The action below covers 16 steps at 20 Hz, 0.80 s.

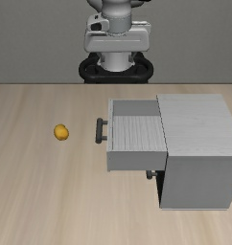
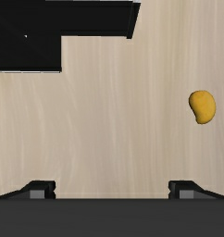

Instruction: Pick up the mango and place it in the top layer of the cabinet

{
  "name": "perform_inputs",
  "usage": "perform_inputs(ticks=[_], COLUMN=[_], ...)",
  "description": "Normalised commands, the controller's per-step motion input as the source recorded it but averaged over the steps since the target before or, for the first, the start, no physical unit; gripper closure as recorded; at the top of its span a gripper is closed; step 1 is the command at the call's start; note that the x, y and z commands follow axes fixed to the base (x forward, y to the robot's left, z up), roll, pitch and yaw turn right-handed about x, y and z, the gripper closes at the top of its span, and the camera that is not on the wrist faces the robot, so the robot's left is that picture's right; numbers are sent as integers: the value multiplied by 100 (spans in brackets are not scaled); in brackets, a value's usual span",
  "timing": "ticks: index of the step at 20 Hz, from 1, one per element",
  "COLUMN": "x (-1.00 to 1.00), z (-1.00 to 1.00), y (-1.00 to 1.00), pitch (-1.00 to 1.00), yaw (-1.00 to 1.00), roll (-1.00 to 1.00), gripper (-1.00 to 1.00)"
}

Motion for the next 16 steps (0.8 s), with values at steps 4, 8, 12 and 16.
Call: perform_inputs(ticks=[4,8,12,16], x=[0,0,0,0], z=[0,0,0,0], y=[-100,-100,-100,-100], pitch=[0,0,0,0], yaw=[0,0,0,0], roll=[0,0,0,0], gripper=[-100,-100,-100,-100])
